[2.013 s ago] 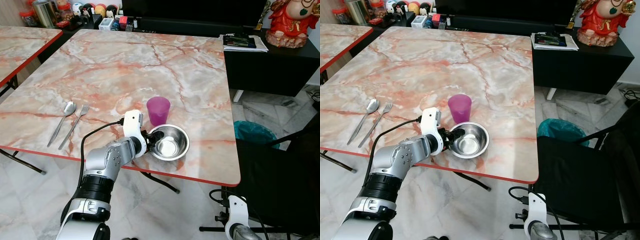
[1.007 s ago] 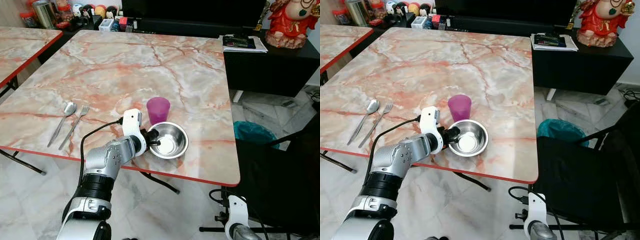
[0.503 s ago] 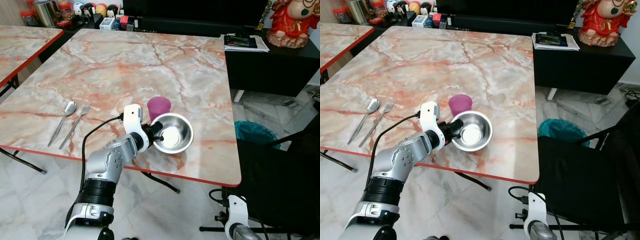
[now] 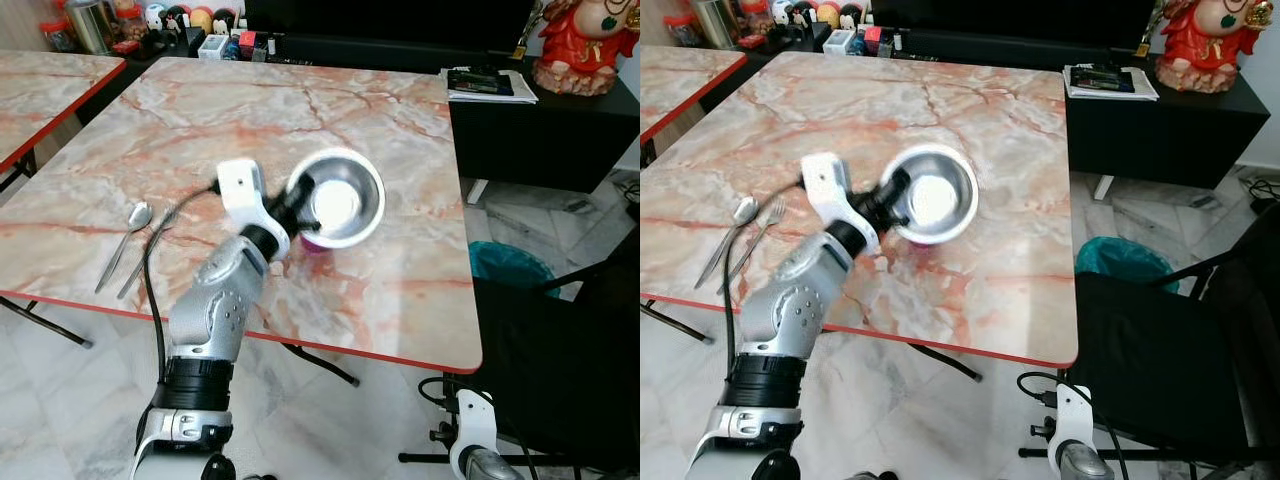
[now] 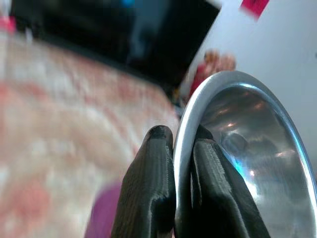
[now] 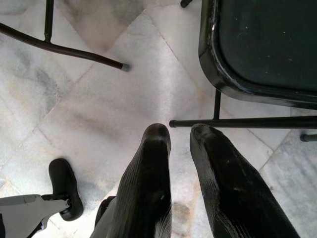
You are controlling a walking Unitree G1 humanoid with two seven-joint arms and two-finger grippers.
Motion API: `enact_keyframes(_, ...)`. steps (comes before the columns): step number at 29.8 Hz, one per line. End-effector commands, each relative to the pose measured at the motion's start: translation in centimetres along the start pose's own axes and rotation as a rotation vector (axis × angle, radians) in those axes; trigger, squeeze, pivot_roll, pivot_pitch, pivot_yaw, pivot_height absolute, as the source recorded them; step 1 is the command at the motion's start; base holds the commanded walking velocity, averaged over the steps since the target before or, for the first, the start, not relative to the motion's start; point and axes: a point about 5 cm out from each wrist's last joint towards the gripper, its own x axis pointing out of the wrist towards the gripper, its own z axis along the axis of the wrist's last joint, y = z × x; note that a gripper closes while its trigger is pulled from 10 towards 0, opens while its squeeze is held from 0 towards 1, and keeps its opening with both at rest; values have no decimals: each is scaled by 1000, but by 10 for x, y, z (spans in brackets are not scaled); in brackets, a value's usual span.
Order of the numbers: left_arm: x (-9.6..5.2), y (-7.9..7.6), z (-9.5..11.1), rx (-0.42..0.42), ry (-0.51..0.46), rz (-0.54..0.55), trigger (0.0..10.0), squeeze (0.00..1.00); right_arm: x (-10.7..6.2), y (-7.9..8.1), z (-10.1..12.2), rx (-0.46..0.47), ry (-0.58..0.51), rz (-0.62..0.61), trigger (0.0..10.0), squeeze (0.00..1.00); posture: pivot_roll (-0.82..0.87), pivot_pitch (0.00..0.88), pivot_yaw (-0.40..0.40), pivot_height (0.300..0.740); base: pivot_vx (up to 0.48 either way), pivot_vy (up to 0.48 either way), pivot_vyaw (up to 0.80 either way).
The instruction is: Setting the table
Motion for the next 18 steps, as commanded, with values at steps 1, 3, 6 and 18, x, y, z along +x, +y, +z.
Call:
enact_keyframes(1,5,-15,24,54,-107,-45,10000,0,-1,-1,-4,10,8,-4,10000,0,8,102,-10,736,0,0,0)
enact_keyframes(3,7,-18,31,71,-139,-43,10000,0,-1,-1,-4,9,8,-4,10000,0,9,99,-10,736,0,0,0)
enact_keyframes(6,8,-14,40,169,-201,16,10000,0,-1,-1,-4,10,7,-4,10000,0,7,95,-9,736,0,0,0)
enact_keyframes(18,-9,27,35,418,-138,123,10000,0,-1,-1,-6,9,5,-7,10000,0,5,77,-5,736,0,0,0)
